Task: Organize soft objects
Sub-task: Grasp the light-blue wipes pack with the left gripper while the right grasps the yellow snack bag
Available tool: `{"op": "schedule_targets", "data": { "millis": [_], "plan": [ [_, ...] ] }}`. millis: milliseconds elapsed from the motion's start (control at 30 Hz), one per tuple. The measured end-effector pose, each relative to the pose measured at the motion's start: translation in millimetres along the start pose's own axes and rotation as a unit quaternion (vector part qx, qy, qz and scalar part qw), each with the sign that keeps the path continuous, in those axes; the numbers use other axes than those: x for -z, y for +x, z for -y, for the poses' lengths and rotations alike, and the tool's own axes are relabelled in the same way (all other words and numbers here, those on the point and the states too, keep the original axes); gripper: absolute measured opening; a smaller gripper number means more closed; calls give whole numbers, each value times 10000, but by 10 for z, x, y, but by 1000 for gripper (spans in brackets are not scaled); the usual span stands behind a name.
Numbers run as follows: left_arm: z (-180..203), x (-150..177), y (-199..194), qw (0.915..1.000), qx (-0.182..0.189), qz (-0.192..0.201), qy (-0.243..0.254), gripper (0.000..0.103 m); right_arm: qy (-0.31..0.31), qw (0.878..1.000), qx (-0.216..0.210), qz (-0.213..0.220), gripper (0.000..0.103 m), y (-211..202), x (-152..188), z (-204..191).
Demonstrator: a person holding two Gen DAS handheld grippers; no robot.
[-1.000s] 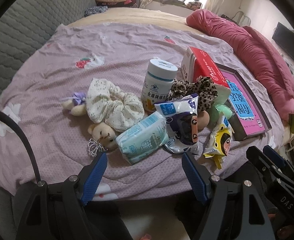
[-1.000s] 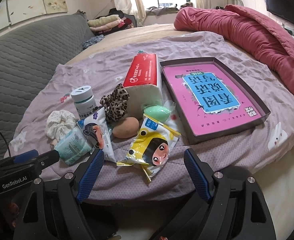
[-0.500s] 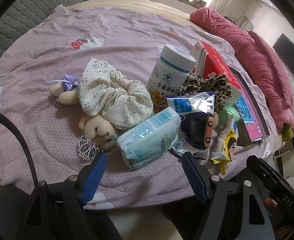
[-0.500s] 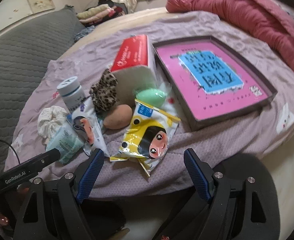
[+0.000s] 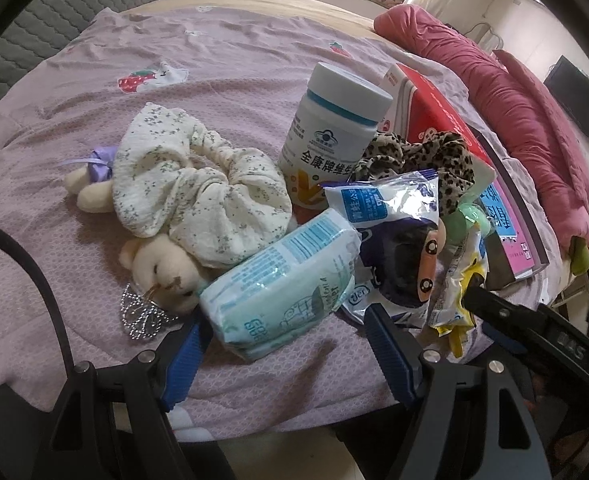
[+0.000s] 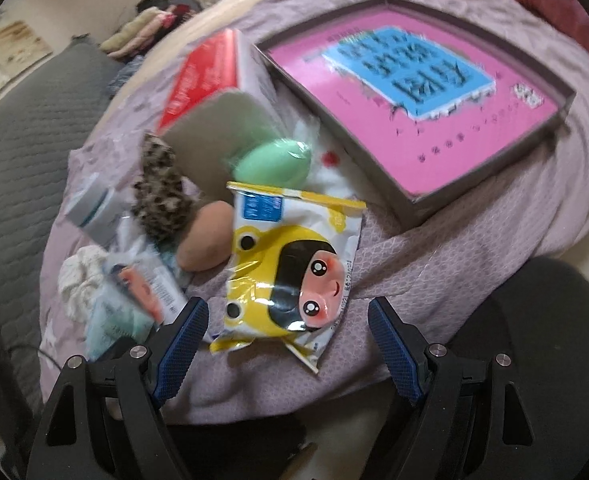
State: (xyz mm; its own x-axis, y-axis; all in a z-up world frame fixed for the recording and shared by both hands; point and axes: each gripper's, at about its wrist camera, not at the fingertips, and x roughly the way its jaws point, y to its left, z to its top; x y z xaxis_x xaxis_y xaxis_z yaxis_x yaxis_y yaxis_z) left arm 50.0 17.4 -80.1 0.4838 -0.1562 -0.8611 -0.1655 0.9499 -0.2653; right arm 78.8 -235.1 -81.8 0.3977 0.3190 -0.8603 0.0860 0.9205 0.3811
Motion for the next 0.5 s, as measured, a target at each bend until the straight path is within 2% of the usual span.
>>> {"op": "schedule_targets", "data": {
  "millis": [133,333,500],
  "plan": [
    [-6,-8,33,10000,-11,-1,-64,77,259,9994,57,-203,83,187,-46,45],
    [-28,-38,114,9994,-10,-109,-330,75,298,9994,175,-84,83,304,-121,21],
    [-72,-93,179,9965,-17,-255,-793,73,92,9995,307,37,72,309,-152,-45]
  ]
}}
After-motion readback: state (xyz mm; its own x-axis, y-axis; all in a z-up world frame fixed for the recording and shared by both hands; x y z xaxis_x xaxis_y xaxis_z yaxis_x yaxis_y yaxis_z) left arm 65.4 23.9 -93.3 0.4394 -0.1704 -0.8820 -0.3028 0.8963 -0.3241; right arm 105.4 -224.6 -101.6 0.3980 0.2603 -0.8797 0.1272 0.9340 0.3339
